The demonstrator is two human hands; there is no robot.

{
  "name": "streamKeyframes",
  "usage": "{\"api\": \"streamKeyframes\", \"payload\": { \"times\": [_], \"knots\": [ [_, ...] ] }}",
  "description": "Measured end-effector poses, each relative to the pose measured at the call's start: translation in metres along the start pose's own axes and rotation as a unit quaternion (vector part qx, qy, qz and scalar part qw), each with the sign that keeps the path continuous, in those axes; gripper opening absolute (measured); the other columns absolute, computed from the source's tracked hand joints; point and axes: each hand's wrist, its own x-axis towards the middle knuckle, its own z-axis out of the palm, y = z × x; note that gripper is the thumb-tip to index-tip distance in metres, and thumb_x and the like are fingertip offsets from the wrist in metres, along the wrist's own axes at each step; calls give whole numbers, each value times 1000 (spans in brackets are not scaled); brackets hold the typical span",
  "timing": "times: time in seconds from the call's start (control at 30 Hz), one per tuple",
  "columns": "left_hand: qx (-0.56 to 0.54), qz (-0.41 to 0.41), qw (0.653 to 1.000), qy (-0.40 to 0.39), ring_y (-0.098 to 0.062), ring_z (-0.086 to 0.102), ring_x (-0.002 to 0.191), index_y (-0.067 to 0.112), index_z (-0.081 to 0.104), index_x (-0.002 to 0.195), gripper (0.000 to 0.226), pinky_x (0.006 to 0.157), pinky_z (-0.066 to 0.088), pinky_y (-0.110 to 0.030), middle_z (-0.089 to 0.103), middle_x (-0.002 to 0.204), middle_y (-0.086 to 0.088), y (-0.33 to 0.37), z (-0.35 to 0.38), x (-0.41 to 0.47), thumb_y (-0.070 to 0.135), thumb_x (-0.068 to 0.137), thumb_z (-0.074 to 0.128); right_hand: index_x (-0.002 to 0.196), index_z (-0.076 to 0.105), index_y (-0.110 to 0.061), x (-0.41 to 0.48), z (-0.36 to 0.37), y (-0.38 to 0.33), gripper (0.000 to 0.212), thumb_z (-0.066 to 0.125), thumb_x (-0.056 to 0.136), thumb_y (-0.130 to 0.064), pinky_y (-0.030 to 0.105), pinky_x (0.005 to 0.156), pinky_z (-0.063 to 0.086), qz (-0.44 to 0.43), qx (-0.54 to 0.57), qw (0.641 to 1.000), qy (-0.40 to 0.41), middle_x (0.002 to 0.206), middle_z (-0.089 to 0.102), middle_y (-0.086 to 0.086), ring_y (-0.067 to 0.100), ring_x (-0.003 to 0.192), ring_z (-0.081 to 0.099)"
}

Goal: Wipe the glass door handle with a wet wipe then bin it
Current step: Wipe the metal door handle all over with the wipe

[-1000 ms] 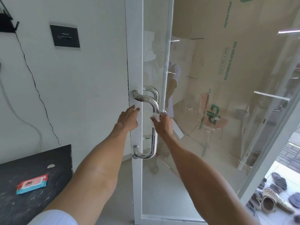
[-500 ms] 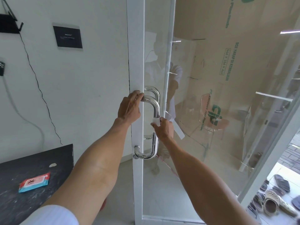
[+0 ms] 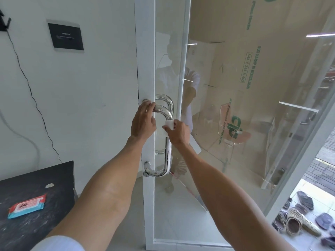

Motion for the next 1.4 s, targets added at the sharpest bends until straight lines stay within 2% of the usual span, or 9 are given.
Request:
{"api": "streamKeyframes", "payload": {
  "times": [0.27,0.37,0.5,0.63,0.8,0.97,1.2,1.3,1.4],
  "knots": [
    [27,-30,999,1,-35,48,130,4,41,141,65,88,52,-39,42,147,-18,10,15,-43,-3,76,46,115,51,-18,2,-1,-3,53,79,76,-38,37,76,52,3,51,999,9,92,69,8,25,85,62],
    [34,-24,999,19,-33,56,117,2,49,128,54,87,54,-37,52,131,-16,10,15,-47,3,76,33,110,51,-18,4,-1,-9,51,79,74,-42,35,72,51,12,53,998,21,95,71,7,27,88,65],
    [-25,-75,997,-14,-30,63,87,5,60,103,31,67,52,-34,61,103,-9,14,20,-52,-4,76,49,107,56,-17,6,-7,-12,54,76,73,-54,30,68,41,11,50,999,15,90,65,1,23,88,62],
    [-102,-154,983,-10,-26,66,86,5,67,97,24,73,56,-37,67,99,-7,21,29,-56,-1,78,54,102,65,-18,5,-13,-13,57,66,73,-67,29,71,46,-10,49,999,20,106,71,1,19,97,65],
    [-152,-185,970,26,-24,65,77,8,65,89,19,68,56,-37,66,90,-4,38,31,-65,1,75,55,85,72,-16,5,-23,-16,58,50,85,-69,34,64,47,-12,81,996,25,78,67,4,21,73,62],
    [-159,-179,970,47,-24,67,76,7,67,91,14,68,57,-34,69,92,-4,57,31,-65,8,79,60,46,38,-15,9,-26,-20,68,38,93,-64,35,55,37,9,91,996,25,61,64,12,21,54,47],
    [-149,-209,965,54,-30,70,90,4,68,109,38,74,53,-33,73,103,-10,71,40,-51,37,90,62,46,41,-14,15,-29,-20,64,43,96,-54,32,56,39,-5,70,997,15,52,49,6,20,51,45],
    [-154,-265,951,47,-29,70,94,11,69,113,41,79,56,-36,74,107,-6,71,42,-47,42,87,65,81,74,-12,19,-30,-21,49,53,90,-56,32,70,54,-41,43,998,8,83,74,6,22,77,68],
    [-158,-299,940,30,-28,70,96,15,71,111,39,82,58,-37,75,105,-5,67,46,-45,45,87,64,97,74,-11,22,-32,-30,43,68,83,-51,38,82,58,-69,57,996,0,98,76,6,21,89,71]
  ]
}}
